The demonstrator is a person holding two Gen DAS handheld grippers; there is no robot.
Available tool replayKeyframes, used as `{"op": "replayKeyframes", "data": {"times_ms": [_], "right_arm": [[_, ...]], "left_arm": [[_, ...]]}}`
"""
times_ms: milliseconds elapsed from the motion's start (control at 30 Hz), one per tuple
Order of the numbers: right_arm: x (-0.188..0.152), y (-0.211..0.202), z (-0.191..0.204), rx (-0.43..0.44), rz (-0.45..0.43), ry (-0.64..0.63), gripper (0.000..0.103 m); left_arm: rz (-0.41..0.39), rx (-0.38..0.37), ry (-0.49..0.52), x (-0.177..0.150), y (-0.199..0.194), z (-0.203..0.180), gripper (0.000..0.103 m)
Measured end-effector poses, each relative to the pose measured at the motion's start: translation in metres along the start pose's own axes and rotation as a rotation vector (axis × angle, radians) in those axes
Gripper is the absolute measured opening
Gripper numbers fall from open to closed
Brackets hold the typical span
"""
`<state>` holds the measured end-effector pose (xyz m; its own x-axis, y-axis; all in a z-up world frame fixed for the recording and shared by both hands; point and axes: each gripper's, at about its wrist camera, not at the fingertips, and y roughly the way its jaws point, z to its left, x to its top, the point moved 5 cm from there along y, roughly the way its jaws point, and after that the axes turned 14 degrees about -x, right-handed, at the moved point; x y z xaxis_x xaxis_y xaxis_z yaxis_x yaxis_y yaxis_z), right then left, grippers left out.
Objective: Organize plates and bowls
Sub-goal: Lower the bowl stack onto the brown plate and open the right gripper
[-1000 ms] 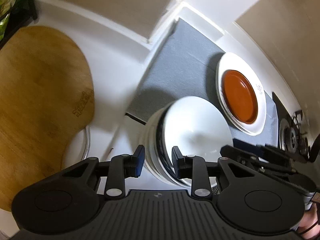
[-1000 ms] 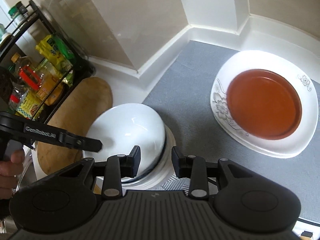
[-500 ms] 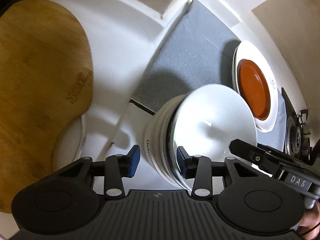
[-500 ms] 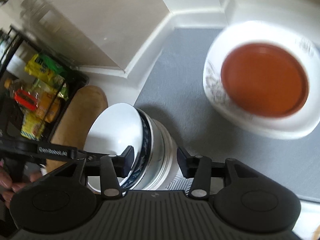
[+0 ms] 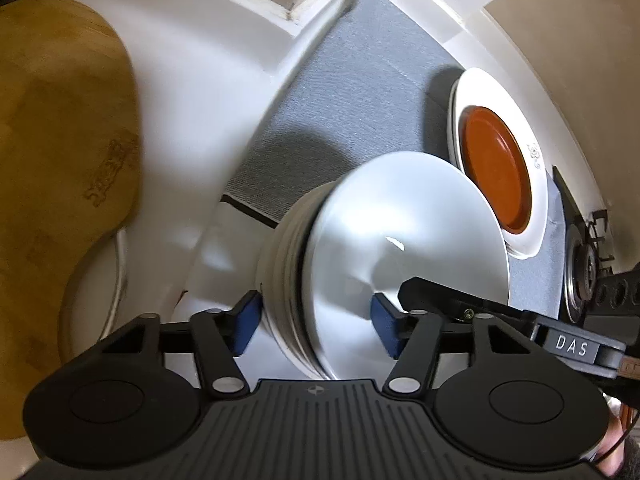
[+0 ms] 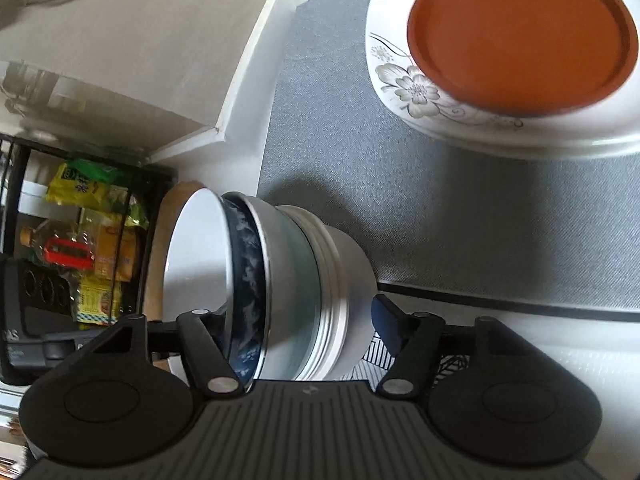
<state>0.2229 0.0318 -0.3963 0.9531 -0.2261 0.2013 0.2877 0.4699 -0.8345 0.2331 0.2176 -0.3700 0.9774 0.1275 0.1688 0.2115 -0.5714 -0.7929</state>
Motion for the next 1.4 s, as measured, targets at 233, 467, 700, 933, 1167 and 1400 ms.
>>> {"op": "replayKeyframes", "data": {"times_ms": [233,467,700,933,1167,1400], "right_arm": [[0.004,-0.011,0.014,-0.054,-0.037,-0.096,0.054],[0.003,-0.011,0.012,-0.038,-0.032,-0.096,0.054],[0.005,-0.021,0.01,-0.031,-0.048,-0.114,0.054],[0.017,-0.04,0.005,-0.011,-0.086,-0.108,0.054],[0.038,-0.066,-0.009,-0.007,-0.142,-0.107,0.054],[0.059,-0.085,-0.028,0.006,-0.198,-0.051,0.054]], "left_arm": [[0.004,0.048,0.036,-0.005,-0.008,-0.012,0.043],[0.003,0.065,0.04,-0.009,-0.011,-0.016,0.043],[-0.009,0.07,0.051,-0.006,-0.017,-0.024,0.043],[-0.02,0.064,0.088,0.002,-0.02,-0.043,0.043],[-0.019,0.049,0.124,0.017,-0.013,-0.073,0.044],[-0.006,0.06,0.184,0.034,-0.004,-0.105,0.044]]}}
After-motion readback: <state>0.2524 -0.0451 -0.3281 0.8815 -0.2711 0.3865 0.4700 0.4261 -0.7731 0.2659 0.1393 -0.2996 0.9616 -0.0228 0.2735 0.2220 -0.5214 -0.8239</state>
